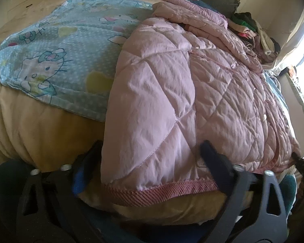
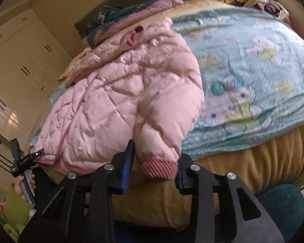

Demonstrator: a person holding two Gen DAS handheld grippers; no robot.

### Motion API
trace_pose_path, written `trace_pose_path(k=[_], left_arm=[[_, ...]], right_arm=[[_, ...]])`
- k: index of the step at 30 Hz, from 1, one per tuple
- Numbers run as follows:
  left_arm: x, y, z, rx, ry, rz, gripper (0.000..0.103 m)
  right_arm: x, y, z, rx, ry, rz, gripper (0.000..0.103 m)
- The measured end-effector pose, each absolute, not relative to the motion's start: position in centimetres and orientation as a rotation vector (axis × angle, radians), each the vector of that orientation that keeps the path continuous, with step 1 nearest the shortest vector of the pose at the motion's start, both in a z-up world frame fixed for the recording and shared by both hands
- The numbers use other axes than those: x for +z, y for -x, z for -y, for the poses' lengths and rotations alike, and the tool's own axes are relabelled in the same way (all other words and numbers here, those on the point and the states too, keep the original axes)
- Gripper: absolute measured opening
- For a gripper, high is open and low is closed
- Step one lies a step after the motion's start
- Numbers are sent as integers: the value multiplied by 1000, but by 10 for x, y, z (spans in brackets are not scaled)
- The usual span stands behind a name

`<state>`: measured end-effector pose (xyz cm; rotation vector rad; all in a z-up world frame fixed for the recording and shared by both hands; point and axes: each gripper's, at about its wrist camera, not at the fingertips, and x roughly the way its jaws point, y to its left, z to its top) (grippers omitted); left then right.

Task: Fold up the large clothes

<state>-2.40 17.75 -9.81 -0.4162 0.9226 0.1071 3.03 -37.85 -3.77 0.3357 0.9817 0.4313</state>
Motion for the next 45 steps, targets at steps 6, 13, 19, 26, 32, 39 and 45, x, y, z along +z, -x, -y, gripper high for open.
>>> trace_pose_path(k=[6, 13, 19, 26, 32, 39, 45], left_arm=[[-89, 25, -170, 78, 378, -896, 38], [-72, 26, -159, 58, 317, -842, 13], [-51, 26, -158, 50, 300, -771, 10], [-25, 14, -156, 40, 277, -706, 10], [-4, 2, -154, 47, 259, -652, 10], [9, -12, -154, 54, 250, -634, 10], [22, -23, -153, 52, 236, -617, 10]], right_arm=[[-50, -31, 375, 428, -331, -1019, 56], [-36, -27, 376, 420, -327, -944, 21], [-2, -29, 376, 450, -342, -845, 17], [39, -45, 374, 483, -357, -740, 16], [61, -61, 370, 494, -349, -684, 16], [76, -73, 367, 496, -337, -657, 16], [89, -83, 362, 500, -320, -632, 16]])
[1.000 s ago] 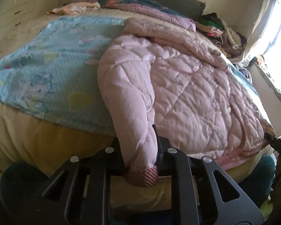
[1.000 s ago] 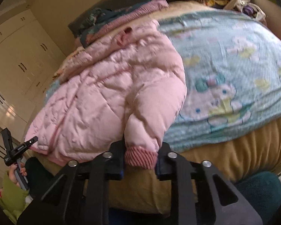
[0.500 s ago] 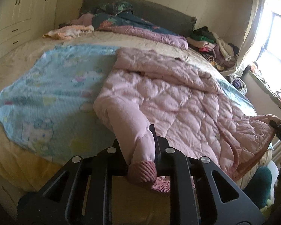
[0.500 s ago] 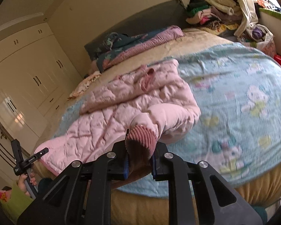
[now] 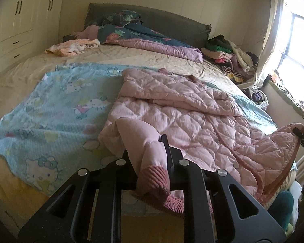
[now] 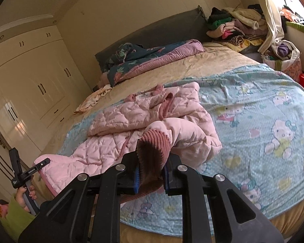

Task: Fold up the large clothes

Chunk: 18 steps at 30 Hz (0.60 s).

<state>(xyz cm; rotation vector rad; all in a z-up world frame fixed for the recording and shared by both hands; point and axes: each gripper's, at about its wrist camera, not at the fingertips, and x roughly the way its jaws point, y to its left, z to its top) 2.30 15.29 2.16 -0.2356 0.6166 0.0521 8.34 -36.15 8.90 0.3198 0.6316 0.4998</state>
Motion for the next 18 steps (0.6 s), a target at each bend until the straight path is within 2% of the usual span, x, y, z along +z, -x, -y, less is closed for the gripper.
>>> trace_pose_path(k=[18], left_arm=[[66, -54, -153, 45, 218, -522, 10]], right_arm=[[121, -106, 364, 495, -314, -562, 15]])
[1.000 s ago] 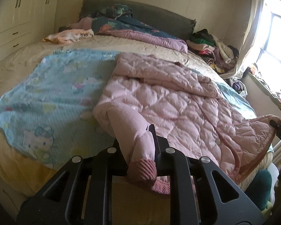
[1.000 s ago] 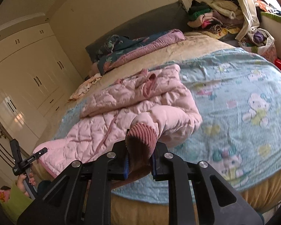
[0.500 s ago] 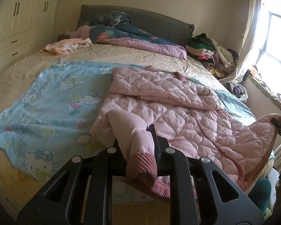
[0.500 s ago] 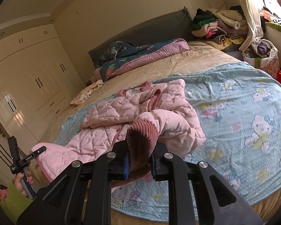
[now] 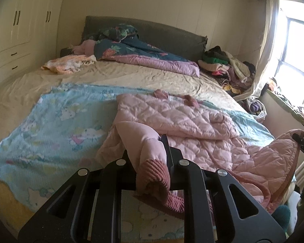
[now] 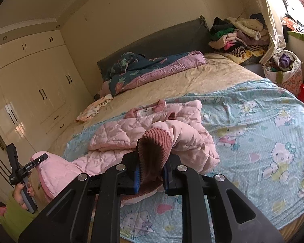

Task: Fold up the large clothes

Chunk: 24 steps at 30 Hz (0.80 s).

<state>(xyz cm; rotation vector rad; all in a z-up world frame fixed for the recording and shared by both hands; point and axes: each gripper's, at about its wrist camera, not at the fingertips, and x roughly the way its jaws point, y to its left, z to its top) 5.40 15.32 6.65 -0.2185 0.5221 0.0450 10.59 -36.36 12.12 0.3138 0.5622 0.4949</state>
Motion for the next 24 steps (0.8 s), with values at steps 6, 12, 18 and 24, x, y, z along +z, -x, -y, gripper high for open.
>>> trace_pose_path(k=[6, 12, 18, 24], left_arm=[[88, -60, -150, 38, 206, -477, 10], [102, -70, -150, 37, 200, -458, 10], [116, -89, -148, 50, 165, -459, 10], [119, -111, -150, 76, 150, -461, 10]], right_arm=[[138, -113, 366, 491, -308, -534, 15], [150, -121, 369, 492, -319, -515, 15], [162, -135, 371, 481, -324, -501, 15], [165, -155, 366, 457, -318, -502, 15]])
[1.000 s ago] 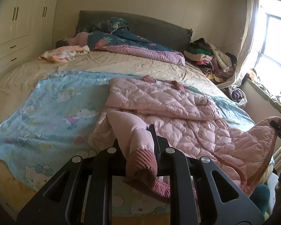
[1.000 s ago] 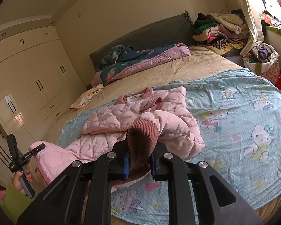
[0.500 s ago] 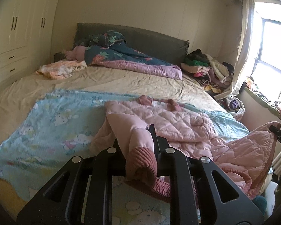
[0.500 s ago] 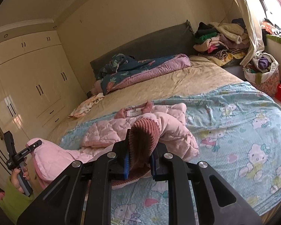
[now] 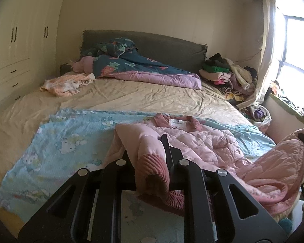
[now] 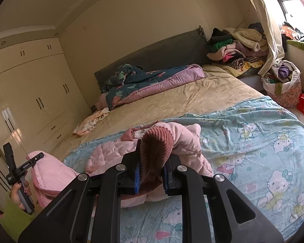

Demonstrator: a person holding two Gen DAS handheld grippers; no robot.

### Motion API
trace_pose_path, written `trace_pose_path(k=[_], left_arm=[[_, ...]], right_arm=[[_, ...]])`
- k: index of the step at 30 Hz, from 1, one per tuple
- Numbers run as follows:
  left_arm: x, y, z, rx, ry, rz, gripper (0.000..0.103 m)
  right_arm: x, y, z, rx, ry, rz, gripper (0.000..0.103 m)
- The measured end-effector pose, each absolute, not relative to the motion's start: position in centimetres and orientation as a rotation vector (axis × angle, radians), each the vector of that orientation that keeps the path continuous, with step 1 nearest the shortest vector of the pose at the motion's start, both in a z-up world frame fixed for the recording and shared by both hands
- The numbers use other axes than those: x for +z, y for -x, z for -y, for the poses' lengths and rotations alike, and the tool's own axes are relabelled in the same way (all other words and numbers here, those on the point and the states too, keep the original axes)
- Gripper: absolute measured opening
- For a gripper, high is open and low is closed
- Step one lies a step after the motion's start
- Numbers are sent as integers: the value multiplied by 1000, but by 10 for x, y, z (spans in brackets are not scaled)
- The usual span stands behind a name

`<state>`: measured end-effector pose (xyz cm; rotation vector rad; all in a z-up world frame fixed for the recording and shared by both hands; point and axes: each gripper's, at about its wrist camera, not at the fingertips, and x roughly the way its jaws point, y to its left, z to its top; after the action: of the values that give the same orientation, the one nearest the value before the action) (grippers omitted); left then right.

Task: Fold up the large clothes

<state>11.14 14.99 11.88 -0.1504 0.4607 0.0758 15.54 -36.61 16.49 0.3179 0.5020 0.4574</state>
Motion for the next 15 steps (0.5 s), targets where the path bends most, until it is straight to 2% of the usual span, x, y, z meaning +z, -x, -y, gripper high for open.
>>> trace_pose_path(k=[15], left_arm=[[119, -165, -154, 148, 122, -470, 10]], right_arm=[[165, -228, 357, 390, -268, -545, 15]])
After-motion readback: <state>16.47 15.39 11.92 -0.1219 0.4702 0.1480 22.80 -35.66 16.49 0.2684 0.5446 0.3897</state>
